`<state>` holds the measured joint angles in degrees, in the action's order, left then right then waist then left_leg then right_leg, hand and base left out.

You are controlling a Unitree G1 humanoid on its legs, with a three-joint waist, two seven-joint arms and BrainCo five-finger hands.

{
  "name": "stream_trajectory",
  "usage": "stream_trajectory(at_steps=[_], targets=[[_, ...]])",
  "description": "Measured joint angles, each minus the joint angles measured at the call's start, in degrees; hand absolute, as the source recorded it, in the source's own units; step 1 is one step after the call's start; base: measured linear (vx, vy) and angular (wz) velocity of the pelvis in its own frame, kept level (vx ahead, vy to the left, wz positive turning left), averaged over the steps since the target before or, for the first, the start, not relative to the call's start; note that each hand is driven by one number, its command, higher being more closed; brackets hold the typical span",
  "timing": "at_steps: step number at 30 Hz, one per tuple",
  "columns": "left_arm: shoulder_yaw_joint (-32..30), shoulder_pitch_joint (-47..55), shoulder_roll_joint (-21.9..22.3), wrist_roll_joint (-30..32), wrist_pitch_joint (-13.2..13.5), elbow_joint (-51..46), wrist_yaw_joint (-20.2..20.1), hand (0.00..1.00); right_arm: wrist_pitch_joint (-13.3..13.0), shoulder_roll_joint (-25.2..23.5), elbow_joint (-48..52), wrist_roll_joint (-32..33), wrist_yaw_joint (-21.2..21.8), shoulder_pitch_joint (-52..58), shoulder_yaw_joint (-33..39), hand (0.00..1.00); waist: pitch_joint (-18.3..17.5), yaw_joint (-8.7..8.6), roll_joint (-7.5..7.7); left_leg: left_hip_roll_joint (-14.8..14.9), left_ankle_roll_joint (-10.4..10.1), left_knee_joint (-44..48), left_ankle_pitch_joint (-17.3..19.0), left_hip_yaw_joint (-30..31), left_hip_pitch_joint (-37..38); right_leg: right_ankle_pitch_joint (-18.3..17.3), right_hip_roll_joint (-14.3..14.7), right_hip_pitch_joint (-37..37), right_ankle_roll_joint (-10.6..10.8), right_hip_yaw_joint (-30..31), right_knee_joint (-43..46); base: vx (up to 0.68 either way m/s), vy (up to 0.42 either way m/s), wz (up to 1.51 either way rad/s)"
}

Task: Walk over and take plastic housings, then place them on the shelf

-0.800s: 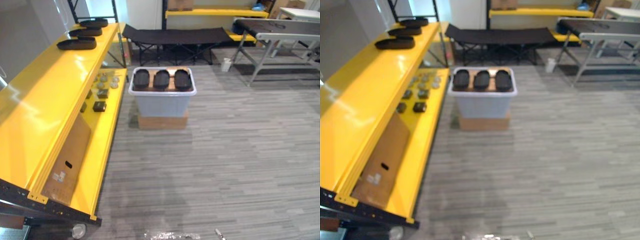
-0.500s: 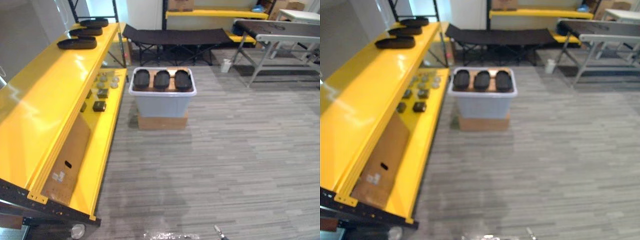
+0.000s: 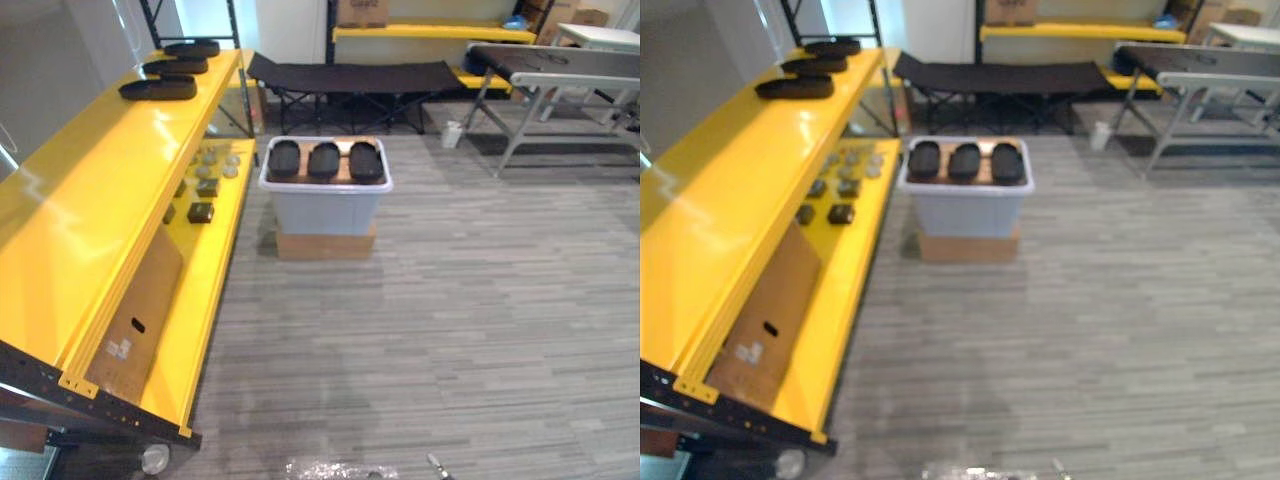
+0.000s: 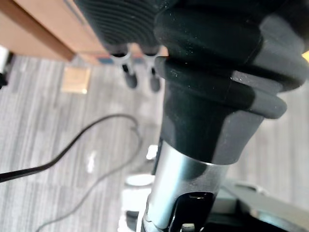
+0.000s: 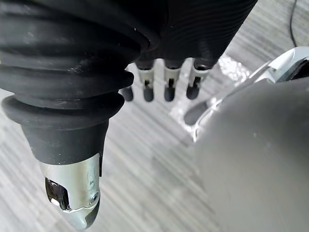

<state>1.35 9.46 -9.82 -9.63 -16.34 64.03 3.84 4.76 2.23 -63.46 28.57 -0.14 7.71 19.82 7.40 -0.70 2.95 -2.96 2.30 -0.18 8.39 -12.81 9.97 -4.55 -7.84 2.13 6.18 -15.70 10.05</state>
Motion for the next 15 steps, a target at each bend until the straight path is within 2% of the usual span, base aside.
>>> stream_trajectory(at_steps=[1, 2, 3, 4, 6, 9, 11, 12, 13, 14, 15], targets=[[0.06, 0.01, -0.3, 0.04, 0.06, -0.02, 0.0, 0.0, -0.09, -0.23, 0.04, 0.07, 0.17, -0.05, 0.37, 0.0, 0.34, 0.13, 0.33, -0.13, 0.46, 1.34, 1.01, -0.16, 0.13, -1.74, -1.56, -3.27, 0.45, -0.1, 8.36, 0.04, 0.065, -0.01], [0.14, -0.07, -0.37, 0.14, 0.03, -0.06, 0.0, 0.0, -0.33, -0.17, 0.11, 0.16, 0.17, -0.14, 0.36, 0.0, 0.62, 0.14, 0.0, -0.1, 0.71, 1.65, 1.17, -0.14, 0.17, -1.84, -2.4, -5.59, 0.31, -0.14, 13.1, 0.03, 0.078, -0.08], [1.11, -0.68, -0.86, 0.69, -0.12, -0.08, 0.08, 0.0, -0.97, -0.24, 0.2, 0.46, 0.36, -0.39, 0.36, 0.0, 1.69, -0.02, 0.31, -0.09, 1.21, 1.93, 1.35, -0.07, 1.37, -2.67, -4.34, -10.22, -0.06, -1.08, 22.26, 0.1, 0.085, -0.09], [1.42, -0.94, -1.32, 0.7, -0.21, -0.17, 0.07, 0.0, -1.05, -0.26, 0.07, 0.42, 0.56, -0.17, 0.32, 0.0, 2.5, -0.04, 0.3, 0.2, 1.23, 1.95, 1.7, -0.18, 2.34, -4.7, -5.19, -12.04, -1.01, -2.2, 25.61, 0.11, 0.084, -0.06], [1.43, -1.19, -1.97, 1.13, -0.89, -0.15, -0.48, 0.0, -1.12, -0.74, 0.02, -0.23, 1.18, 0.72, 0.3, 0.0, 2.68, -0.21, 0.62, 0.89, 0.61, 1.97, 2.21, -0.13, 2.55, -4.95, -4.83, -14.54, -1.1, -2.9, 22.8, 0.19, 0.074, -0.03], [0.92, -1.53, -1.9, 1.18, -1.3, -0.1, -0.44, 0.0, -0.69, -0.99, -0.14, -4.15, 1.44, 2.19, 1.29, 0.0, 3.05, -0.54, 0.19, 1.62, -0.68, 1.61, 2.96, -0.14, 3.17, -2.25, -2.84, -16.05, -0.93, -2.86, 10.11, 0.23, 0.006, 0.01], [-1.23, -1.47, -1.83, 1.15, -1.28, 0.35, -0.26, 0.0, 0.46, -1.03, -1.03, -7.31, 1.41, 3.2, 2.71, 0.0, 3.26, -0.99, 0.12, 2.47, -3.24, 1.69, 4.52, 0.11, 4.9, 3.16, -1.11, -15.11, -1.09, -2.83, 0.47, 0.29, -0.079, 0.09], [-1.75, -1.47, -1.87, 1.15, -1.24, 0.37, -0.13, 0.0, 0.62, -1.09, -1.17, -7.8, 1.39, 3.56, 2.96, 0.0, 3.27, -1.07, 0.14, 2.75, -4.06, 1.75, 5.06, 0.25, 5.32, 4.11, -0.93, -14.62, -1.52, -2.88, -0.77, 0.3, -0.15, 0.23], [-3.07, -1.22, -1.97, 1.13, -1.2, 0.37, -0.07, 0.0, 0.82, -1.37, -1.45, -8.83, 1.32, 4.23, 3.72, 0.0, 3.26, -1.46, 0.1, 3.46, -6.01, 2.25, 6.76, 1.03, 6.82, 4.84, -0.89, -13.55, -2.35, -2.87, -0.64, 0.4, -0.258, 0.31], [-4.62, -0.99, -1.66, 0.84, -0.91, 0.07, 0.12, 0.0, 1.27, -1.29, -2.34, -9.05, 1.28, 4.63, 4.01, 0.0, 3.22, -1.72, -0.61, 5.16, -6.94, 3.99, 9.09, 1.34, 7.48, 6.5, -0.19, -13.44, -3.83, -3.18, 1.64, 0.4, -0.285, 0.3], [-5.9, -0.99, -1.12, 0.17, -0.63, -0.35, 0.41, 0.0, 1.72, -0.92, -2.49, -9.08, 1.22, 4.69, 4.83, 0.0, 3.19, -1.72, -1.33, 6.56, -7.62, 5.19, 10.48, 1.36, 7.44, 6.75, 0.74, -13.68, -4.3, -3.2, 3.28, 0.43, -0.328, 0.15]])
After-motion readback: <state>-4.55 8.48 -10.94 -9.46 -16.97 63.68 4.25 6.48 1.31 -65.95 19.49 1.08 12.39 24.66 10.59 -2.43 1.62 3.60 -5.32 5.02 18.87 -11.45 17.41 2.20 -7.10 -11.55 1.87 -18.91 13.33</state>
